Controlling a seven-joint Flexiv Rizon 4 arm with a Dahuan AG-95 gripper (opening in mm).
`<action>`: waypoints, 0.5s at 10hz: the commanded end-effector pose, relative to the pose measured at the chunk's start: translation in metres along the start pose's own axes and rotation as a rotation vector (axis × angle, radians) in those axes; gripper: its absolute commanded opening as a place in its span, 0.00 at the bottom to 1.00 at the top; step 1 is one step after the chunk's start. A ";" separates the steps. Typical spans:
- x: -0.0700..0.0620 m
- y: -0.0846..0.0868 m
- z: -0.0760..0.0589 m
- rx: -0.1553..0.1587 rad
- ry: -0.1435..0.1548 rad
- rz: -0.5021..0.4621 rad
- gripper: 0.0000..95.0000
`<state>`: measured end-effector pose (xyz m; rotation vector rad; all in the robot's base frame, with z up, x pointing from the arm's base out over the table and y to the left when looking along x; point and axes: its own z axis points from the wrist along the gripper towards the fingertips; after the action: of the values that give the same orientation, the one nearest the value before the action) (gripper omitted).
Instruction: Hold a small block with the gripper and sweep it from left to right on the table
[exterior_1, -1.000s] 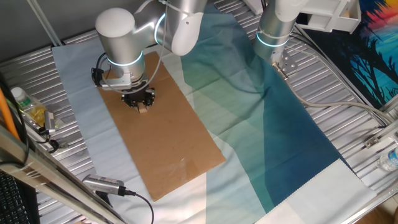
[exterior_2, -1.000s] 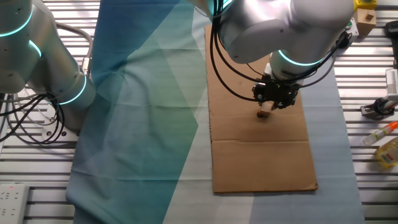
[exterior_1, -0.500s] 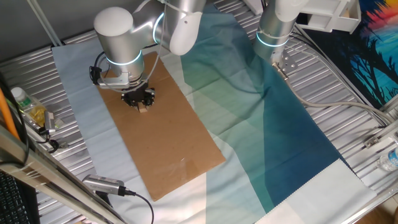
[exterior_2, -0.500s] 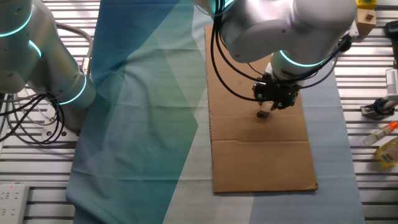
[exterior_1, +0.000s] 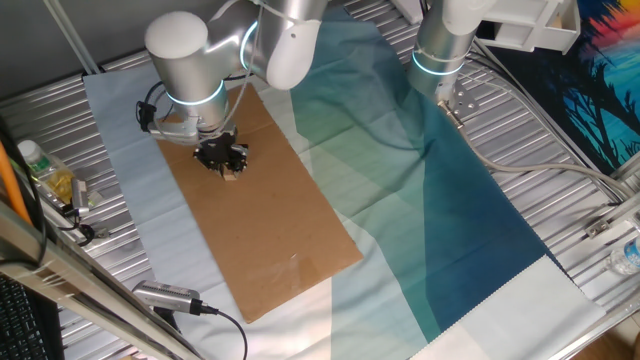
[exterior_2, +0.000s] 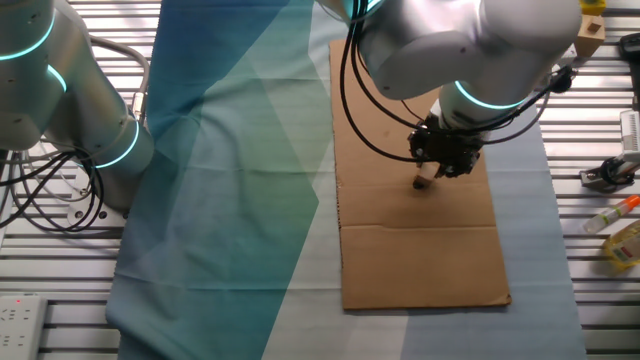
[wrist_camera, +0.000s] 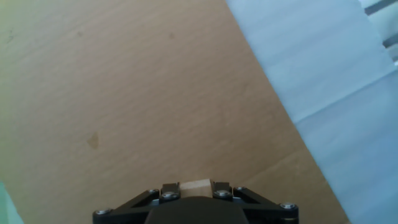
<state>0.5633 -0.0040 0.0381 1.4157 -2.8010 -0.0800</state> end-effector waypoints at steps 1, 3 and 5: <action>0.000 0.000 -0.002 -0.012 0.000 0.051 0.00; 0.000 0.001 -0.006 -0.023 0.005 0.076 0.00; 0.000 0.001 -0.007 -0.031 0.006 0.093 0.00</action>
<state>0.5619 -0.0034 0.0456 1.2717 -2.8441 -0.1185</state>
